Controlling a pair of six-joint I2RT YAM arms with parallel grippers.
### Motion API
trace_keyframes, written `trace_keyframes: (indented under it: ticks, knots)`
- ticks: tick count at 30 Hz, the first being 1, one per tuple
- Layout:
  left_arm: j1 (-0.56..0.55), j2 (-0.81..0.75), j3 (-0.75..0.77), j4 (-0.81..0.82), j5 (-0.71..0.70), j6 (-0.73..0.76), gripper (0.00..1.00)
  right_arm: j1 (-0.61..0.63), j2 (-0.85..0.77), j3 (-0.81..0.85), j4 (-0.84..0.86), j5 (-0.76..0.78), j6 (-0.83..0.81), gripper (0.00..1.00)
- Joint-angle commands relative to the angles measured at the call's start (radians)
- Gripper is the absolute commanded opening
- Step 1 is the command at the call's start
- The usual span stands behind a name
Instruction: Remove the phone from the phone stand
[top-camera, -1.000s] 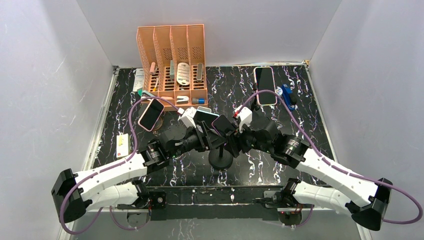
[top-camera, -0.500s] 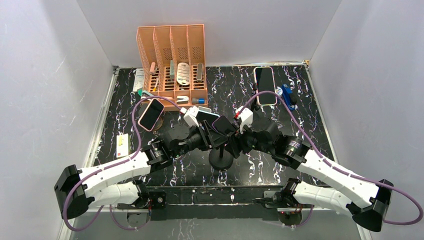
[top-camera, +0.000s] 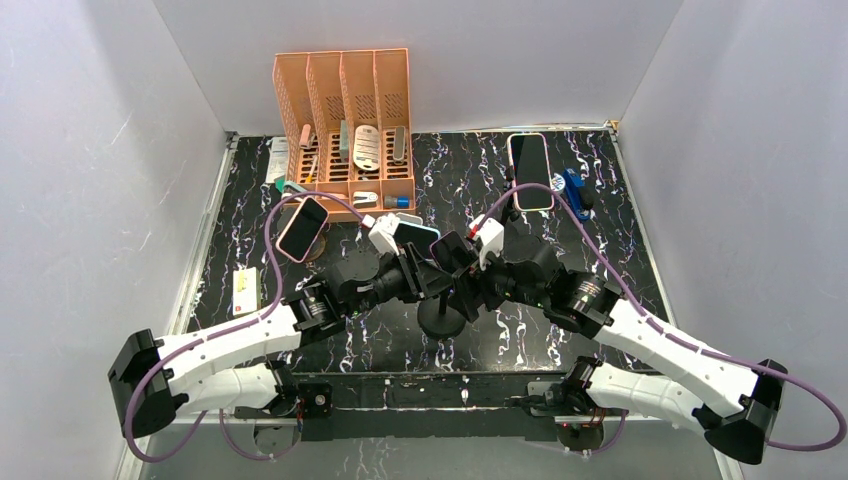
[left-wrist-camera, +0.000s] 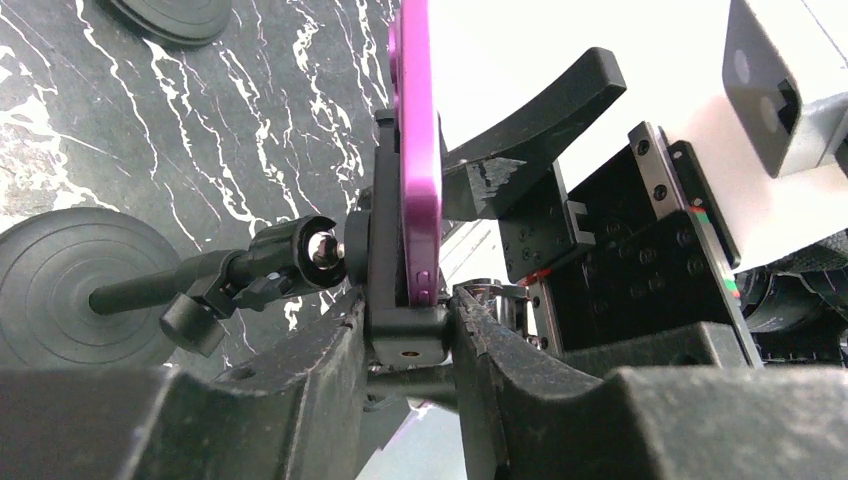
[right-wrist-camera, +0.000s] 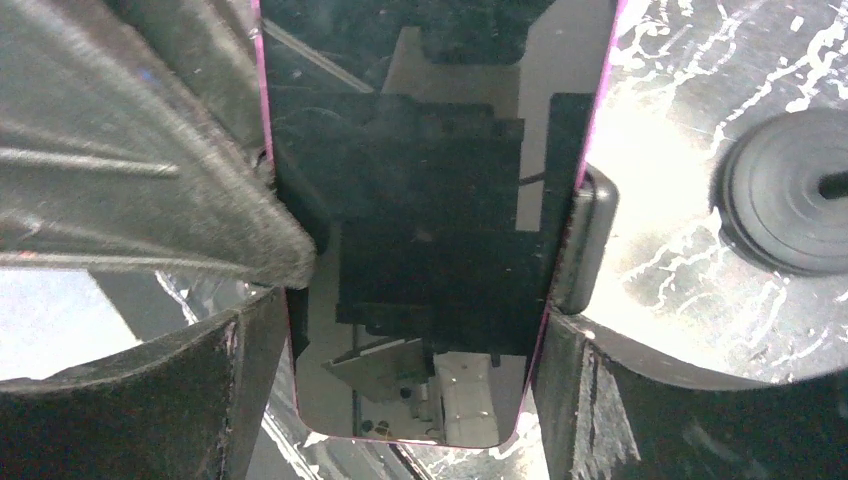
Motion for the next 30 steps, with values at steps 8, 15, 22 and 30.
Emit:
trace_keyframes:
  ticks: [8, 15, 22, 30]
  knots:
    - [-0.004, -0.099, -0.014, -0.045, -0.056, 0.137, 0.0, 0.002, -0.043, 0.022, -0.033, -0.105, 0.04, 0.99]
    - [-0.004, -0.125, -0.038, -0.074, -0.064, 0.155, 0.0, 0.002, -0.088, 0.021, -0.032, -0.056, 0.1, 0.99]
    - [-0.004, -0.152, -0.072, -0.096, -0.074, 0.142, 0.0, 0.002, -0.174, 0.018, 0.033, 0.194, 0.23, 0.99]
    - [-0.004, -0.227, -0.112, -0.156, -0.115, 0.155, 0.0, 0.002, -0.115, 0.085, 0.052, 0.086, 0.095, 0.99]
